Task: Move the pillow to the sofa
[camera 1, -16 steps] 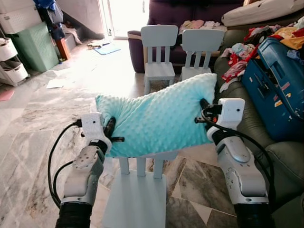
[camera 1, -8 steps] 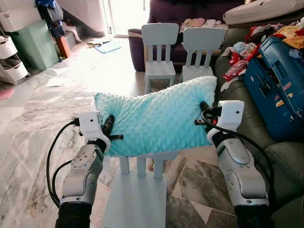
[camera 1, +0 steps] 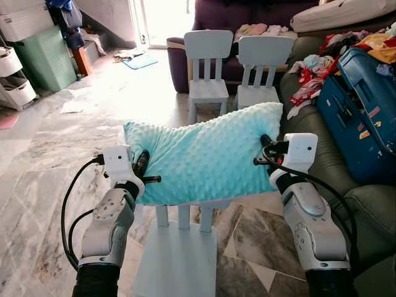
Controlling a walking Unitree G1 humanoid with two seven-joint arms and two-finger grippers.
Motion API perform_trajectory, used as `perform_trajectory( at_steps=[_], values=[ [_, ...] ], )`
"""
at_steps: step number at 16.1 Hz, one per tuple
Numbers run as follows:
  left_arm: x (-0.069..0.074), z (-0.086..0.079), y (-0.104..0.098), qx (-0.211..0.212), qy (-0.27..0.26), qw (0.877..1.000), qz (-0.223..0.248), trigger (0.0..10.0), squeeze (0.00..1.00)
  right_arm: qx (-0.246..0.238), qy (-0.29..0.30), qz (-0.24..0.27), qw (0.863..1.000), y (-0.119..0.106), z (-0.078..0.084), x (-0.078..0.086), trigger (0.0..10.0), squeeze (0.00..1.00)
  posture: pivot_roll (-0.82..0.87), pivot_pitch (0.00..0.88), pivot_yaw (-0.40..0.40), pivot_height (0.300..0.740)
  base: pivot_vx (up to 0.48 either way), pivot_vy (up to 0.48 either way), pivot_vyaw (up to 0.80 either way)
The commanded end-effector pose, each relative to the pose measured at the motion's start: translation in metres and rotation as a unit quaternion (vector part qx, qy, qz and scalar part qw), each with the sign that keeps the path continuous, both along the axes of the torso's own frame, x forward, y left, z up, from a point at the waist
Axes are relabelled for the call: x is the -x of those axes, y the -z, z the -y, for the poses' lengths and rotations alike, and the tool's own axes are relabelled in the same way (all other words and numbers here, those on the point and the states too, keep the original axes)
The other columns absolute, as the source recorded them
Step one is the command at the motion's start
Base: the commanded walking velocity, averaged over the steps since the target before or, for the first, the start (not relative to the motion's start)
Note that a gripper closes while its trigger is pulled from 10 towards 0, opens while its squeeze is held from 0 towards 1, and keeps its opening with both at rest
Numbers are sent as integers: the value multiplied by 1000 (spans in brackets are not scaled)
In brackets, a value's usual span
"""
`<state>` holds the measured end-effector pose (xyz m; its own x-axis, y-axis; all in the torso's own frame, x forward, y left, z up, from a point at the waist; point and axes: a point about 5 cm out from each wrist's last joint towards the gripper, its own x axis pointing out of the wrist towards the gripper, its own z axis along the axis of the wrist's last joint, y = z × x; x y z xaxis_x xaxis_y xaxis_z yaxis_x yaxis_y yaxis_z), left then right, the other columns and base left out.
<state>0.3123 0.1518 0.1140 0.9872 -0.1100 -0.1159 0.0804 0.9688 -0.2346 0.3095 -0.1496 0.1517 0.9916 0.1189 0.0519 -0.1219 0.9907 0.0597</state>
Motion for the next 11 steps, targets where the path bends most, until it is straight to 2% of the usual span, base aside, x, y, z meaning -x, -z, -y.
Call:
perform_trajectory(
  at_steps=[1,11],
  values=[
    [-1,1,-8,3,2,1000,14,10000,0,0,-1,17,1000,-9,0,1,10000,0,-201,0,10,740,0,0,0],
    [-2,3,-8,13,4,1000,14,10000,0,-1,-3,15,1000,-9,-1,1,10000,0,-205,0,7,740,0,0,0]
  ],
)
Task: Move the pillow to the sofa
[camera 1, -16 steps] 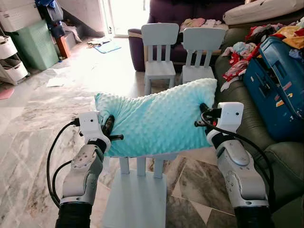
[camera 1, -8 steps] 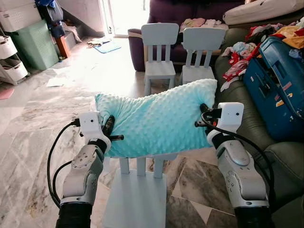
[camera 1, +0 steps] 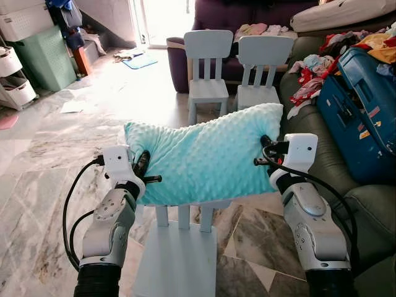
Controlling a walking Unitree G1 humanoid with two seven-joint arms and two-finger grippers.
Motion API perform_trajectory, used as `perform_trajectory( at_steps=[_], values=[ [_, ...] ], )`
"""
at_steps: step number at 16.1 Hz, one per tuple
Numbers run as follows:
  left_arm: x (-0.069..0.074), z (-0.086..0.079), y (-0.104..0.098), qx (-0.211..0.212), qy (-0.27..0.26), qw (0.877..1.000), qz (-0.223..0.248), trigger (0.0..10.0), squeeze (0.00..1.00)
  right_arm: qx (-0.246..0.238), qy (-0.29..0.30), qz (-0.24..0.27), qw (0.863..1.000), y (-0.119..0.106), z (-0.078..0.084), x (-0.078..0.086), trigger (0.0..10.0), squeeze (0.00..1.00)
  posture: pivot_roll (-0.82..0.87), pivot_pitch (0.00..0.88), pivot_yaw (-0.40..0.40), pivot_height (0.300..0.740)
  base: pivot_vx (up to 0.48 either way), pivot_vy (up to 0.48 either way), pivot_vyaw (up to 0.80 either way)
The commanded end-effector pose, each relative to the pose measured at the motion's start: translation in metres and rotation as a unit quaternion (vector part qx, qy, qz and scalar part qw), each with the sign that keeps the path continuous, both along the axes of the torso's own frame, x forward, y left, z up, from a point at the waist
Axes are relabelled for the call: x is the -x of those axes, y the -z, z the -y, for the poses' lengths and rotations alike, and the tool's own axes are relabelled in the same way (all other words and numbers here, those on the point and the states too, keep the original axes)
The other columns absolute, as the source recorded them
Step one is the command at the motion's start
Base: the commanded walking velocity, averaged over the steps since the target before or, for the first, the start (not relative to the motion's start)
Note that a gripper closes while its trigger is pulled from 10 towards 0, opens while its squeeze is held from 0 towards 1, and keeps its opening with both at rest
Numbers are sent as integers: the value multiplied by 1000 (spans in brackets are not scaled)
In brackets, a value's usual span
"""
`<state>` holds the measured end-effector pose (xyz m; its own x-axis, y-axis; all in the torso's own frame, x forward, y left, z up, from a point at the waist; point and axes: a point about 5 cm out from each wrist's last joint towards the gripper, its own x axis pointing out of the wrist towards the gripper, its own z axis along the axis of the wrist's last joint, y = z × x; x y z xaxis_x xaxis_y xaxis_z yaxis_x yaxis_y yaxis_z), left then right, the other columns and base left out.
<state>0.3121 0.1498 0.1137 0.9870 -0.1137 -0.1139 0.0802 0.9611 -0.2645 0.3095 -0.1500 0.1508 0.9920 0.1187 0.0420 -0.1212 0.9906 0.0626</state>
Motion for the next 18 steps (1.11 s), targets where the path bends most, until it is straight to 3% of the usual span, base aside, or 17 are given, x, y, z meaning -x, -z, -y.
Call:
perform_trajectory(
  at_steps=[1,5,18],
  values=[
    [-2,1,-9,-1,3,1000,15,10000,0,0,-3,19,1000,-10,-1,1,10000,0,-205,0,7,740,0,0,0],
    [-2,2,-8,2,6,1000,14,10000,0,-2,-5,14,1000,-10,-1,1,10000,0,-207,0,8,740,0,0,0],
    [-2,3,-7,13,4,1000,10,10000,0,0,-10,7,1000,-10,-1,-2,10000,0,-204,0,-1,740,0,0,-800]
  ],
)
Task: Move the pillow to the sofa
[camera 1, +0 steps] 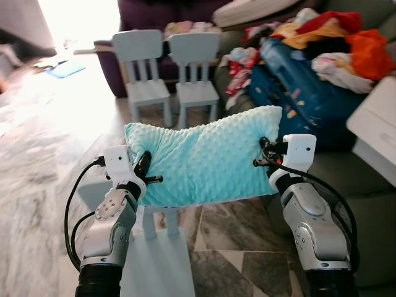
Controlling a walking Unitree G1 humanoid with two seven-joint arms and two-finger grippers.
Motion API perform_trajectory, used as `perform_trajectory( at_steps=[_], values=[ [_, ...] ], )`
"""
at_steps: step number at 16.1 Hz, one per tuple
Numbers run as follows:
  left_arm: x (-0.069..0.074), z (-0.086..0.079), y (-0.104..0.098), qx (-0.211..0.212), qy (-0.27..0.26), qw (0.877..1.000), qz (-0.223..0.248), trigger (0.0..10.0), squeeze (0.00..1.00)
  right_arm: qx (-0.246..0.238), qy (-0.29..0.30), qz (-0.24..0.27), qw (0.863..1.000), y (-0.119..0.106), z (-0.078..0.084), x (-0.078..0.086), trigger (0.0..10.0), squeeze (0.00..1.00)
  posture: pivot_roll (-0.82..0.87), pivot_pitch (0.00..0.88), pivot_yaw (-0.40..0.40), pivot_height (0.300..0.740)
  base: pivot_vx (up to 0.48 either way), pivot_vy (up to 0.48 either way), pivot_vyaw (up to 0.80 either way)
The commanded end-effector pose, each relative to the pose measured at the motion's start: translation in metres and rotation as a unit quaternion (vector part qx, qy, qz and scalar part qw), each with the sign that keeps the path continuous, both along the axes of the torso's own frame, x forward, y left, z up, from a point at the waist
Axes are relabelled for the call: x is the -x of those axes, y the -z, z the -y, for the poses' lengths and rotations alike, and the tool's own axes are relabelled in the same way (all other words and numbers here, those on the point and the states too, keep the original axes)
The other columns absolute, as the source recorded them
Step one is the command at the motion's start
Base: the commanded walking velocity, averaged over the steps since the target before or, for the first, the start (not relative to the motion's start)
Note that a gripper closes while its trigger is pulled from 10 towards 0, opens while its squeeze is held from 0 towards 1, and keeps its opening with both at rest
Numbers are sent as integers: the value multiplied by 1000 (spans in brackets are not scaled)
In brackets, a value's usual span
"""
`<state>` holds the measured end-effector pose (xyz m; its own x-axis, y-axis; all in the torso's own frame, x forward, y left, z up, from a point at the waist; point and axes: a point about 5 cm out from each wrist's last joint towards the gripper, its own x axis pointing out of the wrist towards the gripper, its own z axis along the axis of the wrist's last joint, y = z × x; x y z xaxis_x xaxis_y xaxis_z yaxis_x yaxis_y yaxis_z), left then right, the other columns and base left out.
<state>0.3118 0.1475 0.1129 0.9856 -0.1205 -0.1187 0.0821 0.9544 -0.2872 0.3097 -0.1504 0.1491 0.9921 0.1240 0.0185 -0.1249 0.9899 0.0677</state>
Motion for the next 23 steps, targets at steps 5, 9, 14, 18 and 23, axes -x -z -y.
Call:
perform_trajectory(
  at_steps=[5,9,14,18,23],
  values=[
    [-2,1,-7,7,1,1000,10,10000,0,3,-7,21,1000,-12,-2,-1,10000,0,-207,0,-4,740,0,0,-480],
    [-1,2,-6,11,0,1000,8,10000,0,0,-5,12,1000,-10,-1,0,10000,0,-210,0,-4,740,0,0,-400],
    [-2,2,-6,14,2,1000,6,10000,0,0,-5,10,1000,-10,-1,-1,10000,0,-212,0,-5,740,0,0,-800],
    [-2,2,-6,16,4,1000,6,10000,0,0,-5,8,1000,-9,-1,-1,10000,0,-212,0,-2,740,0,0,-800],
    [-2,2,-6,14,5,1000,5,10000,0,-1,-5,4,1000,-8,-2,-1,10000,0,-211,0,1,740,0,0,-480]
  ],
)
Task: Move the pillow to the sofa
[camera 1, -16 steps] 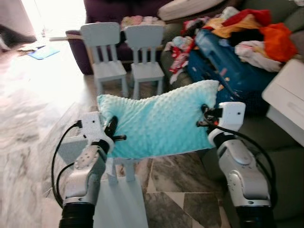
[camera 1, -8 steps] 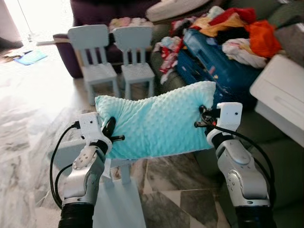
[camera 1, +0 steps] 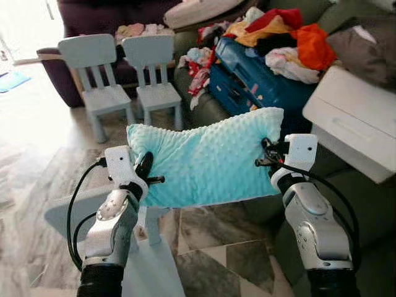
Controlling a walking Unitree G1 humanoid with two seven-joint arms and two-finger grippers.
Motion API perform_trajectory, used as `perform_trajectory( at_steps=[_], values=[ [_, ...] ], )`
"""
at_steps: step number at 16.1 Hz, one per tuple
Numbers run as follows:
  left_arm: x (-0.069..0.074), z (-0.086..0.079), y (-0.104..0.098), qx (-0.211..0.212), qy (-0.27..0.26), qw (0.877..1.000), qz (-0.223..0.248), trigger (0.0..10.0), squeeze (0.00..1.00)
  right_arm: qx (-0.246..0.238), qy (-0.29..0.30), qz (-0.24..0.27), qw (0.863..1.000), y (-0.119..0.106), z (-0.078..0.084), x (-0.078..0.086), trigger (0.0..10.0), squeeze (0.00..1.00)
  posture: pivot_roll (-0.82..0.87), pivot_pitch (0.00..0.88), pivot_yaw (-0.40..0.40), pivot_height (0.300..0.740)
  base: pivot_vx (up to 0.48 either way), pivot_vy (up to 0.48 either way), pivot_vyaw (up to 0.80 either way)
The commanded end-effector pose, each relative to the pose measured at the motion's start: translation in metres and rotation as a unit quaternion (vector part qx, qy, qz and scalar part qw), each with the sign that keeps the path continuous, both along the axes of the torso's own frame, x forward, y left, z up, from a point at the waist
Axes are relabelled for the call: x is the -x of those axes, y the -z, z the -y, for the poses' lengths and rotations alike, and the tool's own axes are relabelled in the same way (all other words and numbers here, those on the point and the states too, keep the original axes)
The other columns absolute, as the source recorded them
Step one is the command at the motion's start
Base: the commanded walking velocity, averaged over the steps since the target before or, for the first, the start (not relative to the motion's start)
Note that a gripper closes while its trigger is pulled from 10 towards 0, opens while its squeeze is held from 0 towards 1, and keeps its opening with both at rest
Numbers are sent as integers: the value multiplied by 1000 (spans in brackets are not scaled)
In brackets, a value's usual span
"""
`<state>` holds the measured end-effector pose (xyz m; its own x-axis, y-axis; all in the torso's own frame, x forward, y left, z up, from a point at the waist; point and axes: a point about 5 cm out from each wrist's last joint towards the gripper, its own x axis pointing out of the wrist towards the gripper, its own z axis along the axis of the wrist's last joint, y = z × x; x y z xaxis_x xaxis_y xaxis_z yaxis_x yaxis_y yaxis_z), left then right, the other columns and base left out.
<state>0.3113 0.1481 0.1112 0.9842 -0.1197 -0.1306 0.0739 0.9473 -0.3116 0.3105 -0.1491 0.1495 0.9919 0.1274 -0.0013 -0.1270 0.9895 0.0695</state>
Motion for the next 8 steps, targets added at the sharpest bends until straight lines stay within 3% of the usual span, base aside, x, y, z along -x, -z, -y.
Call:
perform_trajectory(
  at_steps=[1,2,8],
  values=[
    [-3,2,-8,2,7,1000,13,10000,0,-2,-3,14,1000,-8,-1,-1,10000,0,-211,0,1,740,0,0,0],
    [-3,2,-8,1,8,1000,12,10000,0,-2,-2,14,1000,-8,-1,-1,10000,0,-211,0,2,740,0,0,0],
    [-4,2,-8,1,10,1000,11,10000,0,-2,-2,14,1000,-7,-1,-1,10000,0,-209,0,5,740,0,0,-800]
  ],
)
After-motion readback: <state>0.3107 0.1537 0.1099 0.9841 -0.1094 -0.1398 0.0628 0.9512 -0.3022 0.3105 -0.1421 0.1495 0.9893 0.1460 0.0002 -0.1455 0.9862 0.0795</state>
